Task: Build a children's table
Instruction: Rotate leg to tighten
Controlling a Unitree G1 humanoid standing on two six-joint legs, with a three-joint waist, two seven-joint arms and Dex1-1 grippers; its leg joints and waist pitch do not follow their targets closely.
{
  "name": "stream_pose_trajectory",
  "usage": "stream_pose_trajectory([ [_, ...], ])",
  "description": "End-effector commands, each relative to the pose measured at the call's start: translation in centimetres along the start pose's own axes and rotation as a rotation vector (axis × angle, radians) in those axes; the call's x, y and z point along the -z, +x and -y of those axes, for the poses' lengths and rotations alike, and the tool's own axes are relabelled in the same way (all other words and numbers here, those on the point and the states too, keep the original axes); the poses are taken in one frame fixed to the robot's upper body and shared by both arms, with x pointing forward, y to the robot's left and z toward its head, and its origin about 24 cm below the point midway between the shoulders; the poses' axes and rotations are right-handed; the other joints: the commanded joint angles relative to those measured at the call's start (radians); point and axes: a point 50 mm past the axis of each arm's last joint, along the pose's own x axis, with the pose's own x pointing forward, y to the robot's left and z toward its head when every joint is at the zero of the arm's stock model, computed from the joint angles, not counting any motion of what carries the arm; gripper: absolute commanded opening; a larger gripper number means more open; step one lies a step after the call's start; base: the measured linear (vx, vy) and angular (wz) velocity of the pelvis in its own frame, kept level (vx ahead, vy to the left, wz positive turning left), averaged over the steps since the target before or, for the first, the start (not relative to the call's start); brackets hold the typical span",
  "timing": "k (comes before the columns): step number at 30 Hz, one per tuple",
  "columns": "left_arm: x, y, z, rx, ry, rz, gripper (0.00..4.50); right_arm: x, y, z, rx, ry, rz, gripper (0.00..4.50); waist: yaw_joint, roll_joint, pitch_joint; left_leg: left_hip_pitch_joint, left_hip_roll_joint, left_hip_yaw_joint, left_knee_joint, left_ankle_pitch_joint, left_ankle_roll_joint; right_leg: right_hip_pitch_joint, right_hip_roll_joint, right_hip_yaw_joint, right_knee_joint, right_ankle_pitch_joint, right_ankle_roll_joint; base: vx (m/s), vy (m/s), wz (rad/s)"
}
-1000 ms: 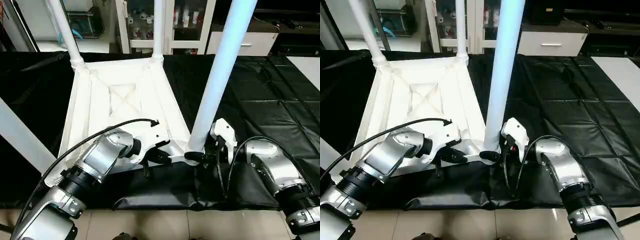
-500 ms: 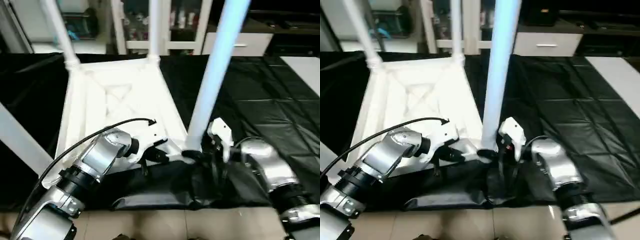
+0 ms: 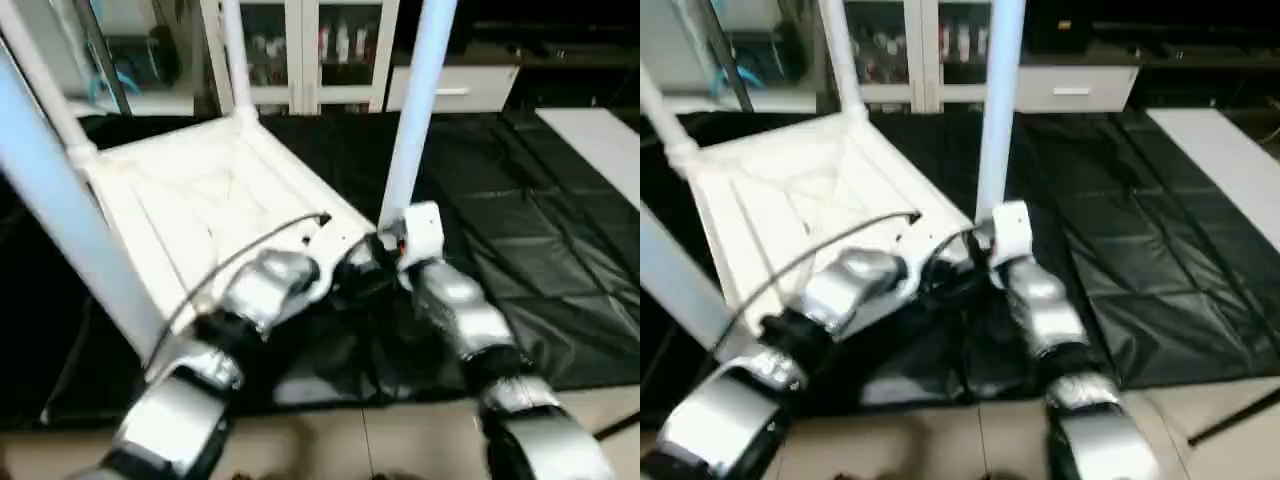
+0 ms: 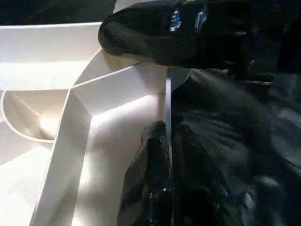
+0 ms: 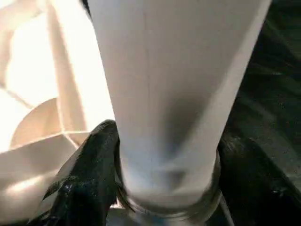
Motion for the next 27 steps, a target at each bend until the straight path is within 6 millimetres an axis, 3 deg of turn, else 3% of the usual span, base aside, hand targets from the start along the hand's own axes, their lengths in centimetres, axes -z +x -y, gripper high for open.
stream_pose_trajectory([
  [1,-1.0,0.2,-0.3,-0.066,0.029,0.057,0.00,1.1,0.1,-0.6,0.054,-0.002,-0.050,2.64,-0.001,-0.002,-0.061,0.022,0.039,-0.028,-0.091,-0.378,-0.014,0.028,-0.033,0.023,-0.077,-0.337,-0.179,0.000,0.000,0.00],
  [7,-0.6,0.4,-0.4,-0.050,0.041,0.055,0.00,0.7,0.3,-0.4,0.083,-0.003,-0.018,2.64,0.007,-0.003,-0.063,0.022,0.040,-0.023,-0.089,-0.336,0.017,0.032,-0.038,0.025,-0.074,-0.305,-0.194,0.000,0.000,0.00],
  [10,-0.5,0.5,-0.3,-0.038,0.056,0.050,0.00,-0.1,0.1,-0.4,0.003,0.065,0.051,3.34,0.008,-0.001,-0.061,0.021,0.041,-0.023,-0.090,-0.341,0.022,0.033,-0.037,0.025,-0.076,-0.319,-0.189,0.000,0.000,0.00],
  [15,-0.6,0.7,0.0,-0.005,0.071,0.056,0.00,-0.8,-0.4,0.9,0.015,0.017,0.095,3.69,0.007,-0.005,-0.060,0.019,0.042,-0.025,-0.093,-0.352,0.018,0.034,-0.037,0.024,-0.079,-0.348,-0.174,0.000,0.000,0.00],
  [19,-0.7,0.8,0.7,0.062,0.119,0.104,0.00,-1.0,-2.2,3.6,0.015,-0.069,0.123,3.89,0.013,-0.008,-0.058,0.020,0.042,-0.023,-0.093,-0.341,0.026,0.032,-0.037,0.028,-0.082,-0.357,-0.162,0.000,0.000,0.00],
  [21,-0.8,0.8,0.8,0.074,0.132,0.115,0.00,-1.0,-2.8,4.0,0.005,-0.081,0.129,3.89,0.030,-0.010,-0.060,0.023,0.044,-0.021,-0.092,-0.308,0.038,0.033,-0.037,0.031,-0.082,-0.331,-0.152,0.000,0.000,0.00],
  [24,-1.3,0.7,0.7,0.048,0.133,0.181,0.00,-0.7,-5.0,4.5,-0.075,-0.101,0.125,3.89,0.043,-0.012,-0.059,0.023,0.045,-0.017,-0.090,-0.266,0.064,0.035,-0.036,0.034,-0.078,-0.282,-0.163,0.000,0.000,0.00],
  [25,-1.8,0.4,0.6,0.077,0.096,0.218,0.44,-0.4,-6.2,4.6,-0.118,-0.115,0.118,3.98,0.045,-0.018,-0.059,0.022,0.046,-0.016,-0.090,-0.257,0.071,0.037,-0.037,0.035,-0.076,-0.286,-0.160,0.000,0.000,0.00],
  [27,-2.4,0.0,0.6,0.122,0.049,0.255,0.59,-0.1,-7.2,4.5,-0.152,-0.117,0.111,3.98,0.053,-0.014,-0.059,0.016,0.049,-0.018,-0.091,-0.236,0.081,0.042,-0.043,0.036,-0.076,-0.296,-0.162,0.000,0.000,0.00],
])
